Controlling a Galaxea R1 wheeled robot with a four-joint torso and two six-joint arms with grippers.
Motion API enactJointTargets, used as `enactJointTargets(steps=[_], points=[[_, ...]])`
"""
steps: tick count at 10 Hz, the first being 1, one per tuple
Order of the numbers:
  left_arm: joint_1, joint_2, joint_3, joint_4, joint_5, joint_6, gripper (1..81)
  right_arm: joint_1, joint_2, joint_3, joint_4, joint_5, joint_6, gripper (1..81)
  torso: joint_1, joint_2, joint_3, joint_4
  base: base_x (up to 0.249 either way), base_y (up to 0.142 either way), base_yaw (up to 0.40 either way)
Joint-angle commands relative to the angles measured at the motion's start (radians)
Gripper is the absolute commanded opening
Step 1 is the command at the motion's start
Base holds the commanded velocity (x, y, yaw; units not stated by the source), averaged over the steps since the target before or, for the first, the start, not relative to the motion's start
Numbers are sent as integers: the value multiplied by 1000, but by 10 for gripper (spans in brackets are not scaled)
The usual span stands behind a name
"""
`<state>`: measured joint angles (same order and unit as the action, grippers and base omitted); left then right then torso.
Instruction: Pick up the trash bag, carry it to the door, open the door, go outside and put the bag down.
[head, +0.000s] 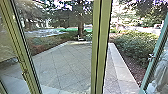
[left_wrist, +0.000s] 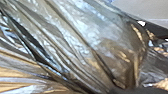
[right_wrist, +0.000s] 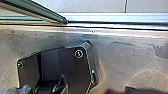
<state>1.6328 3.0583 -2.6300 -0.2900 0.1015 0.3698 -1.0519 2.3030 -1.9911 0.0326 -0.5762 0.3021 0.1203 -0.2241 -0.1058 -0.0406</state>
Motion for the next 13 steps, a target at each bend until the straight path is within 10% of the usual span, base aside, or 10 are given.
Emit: enactJointTargets(steps=[1,9,13], points=[[-40,8,15,5,73,9,10,-35,12,2,-60,96,-14,811,0,0,0,0,0,0,0],[-55,-1,-18,5,11,9,10,-270,164,-46,-211,358,-28,811,0,-1,1,0,0,0,0],[-61,-2,-18,5,1,9,10,-326,297,-167,-215,360,-31,811,-1,-1,2,0,0,0,0]])
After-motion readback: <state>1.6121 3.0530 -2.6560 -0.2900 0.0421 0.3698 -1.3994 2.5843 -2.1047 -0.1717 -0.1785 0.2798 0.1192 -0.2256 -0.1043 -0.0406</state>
